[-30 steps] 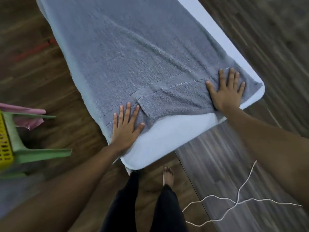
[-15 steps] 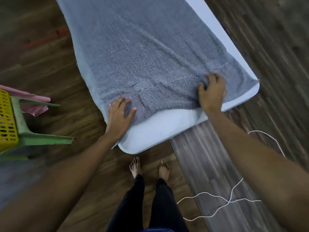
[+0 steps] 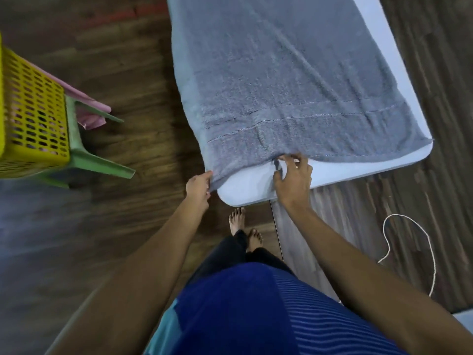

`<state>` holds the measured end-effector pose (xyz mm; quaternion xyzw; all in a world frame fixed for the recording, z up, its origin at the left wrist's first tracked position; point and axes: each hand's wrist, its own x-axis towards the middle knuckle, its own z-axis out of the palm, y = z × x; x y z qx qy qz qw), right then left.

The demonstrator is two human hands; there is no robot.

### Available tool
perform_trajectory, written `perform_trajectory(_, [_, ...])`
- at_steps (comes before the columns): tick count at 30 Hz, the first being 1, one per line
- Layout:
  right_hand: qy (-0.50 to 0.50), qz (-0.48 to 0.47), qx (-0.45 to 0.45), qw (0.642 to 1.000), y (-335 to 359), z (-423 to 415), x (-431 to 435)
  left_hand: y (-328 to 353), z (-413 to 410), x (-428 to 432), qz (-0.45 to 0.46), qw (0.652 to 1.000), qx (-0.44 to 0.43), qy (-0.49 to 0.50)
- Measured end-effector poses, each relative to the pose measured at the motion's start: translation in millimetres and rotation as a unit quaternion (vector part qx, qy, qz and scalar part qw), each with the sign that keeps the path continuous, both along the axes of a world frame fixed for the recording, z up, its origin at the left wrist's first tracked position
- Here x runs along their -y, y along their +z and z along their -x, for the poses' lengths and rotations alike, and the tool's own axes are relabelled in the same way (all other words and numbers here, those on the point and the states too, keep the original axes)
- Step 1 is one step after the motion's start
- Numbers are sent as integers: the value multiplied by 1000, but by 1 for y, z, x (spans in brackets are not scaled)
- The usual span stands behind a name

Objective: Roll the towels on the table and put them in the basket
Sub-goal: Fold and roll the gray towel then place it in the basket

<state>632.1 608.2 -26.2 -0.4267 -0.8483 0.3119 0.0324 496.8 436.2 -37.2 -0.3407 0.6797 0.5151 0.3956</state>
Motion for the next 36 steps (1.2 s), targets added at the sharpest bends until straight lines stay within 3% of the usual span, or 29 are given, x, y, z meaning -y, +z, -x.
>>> perform_trajectory(5, [-6,75,49,996,-3,6,12,4,7,0,-24,987,158,34])
perform_trajectory(11, [-68,185,58,979,-1,20,16,7,3,0,-19,982,10,187])
perform_trajectory(15, [-134,405,34,904,7,40,30,13,-3,-2,-96,967,-11,235])
perform_trajectory(18, [-169,578,0,798,19,55,47,19,-7,-5,-119,961,-21,247])
perform_trajectory(20, [-211,632,-10,746,19,62,52,23,-10,-5,-130,962,-32,239])
perform_trajectory(21, [-230,635,-19,737,19,65,54,24,-12,-5,-128,964,-41,231])
perform_trajectory(22, [-230,600,-25,766,15,66,55,25,-13,-5,-124,965,-55,224])
perform_trajectory(24, [-150,403,-1,903,5,61,54,28,-14,-4,-105,968,-94,208])
perform_trajectory(25, [-87,287,4,954,5,56,55,28,-14,-4,-92,969,-116,199])
perform_trajectory(26, [-15,199,-6,980,5,52,57,28,-14,-3,-85,969,-137,189])
perform_trajectory(29, [176,77,-49,980,5,50,63,32,-16,-4,-87,967,-163,175])
perform_trajectory(33, [256,-26,-29,966,-1,67,63,33,-14,-3,-99,965,-169,175])
perform_trajectory(34, [260,-47,-28,964,-1,71,62,33,-14,-2,-82,967,-179,161])
perform_trajectory(36, [264,-59,-24,963,2,75,60,35,-15,2,71,959,-268,55])
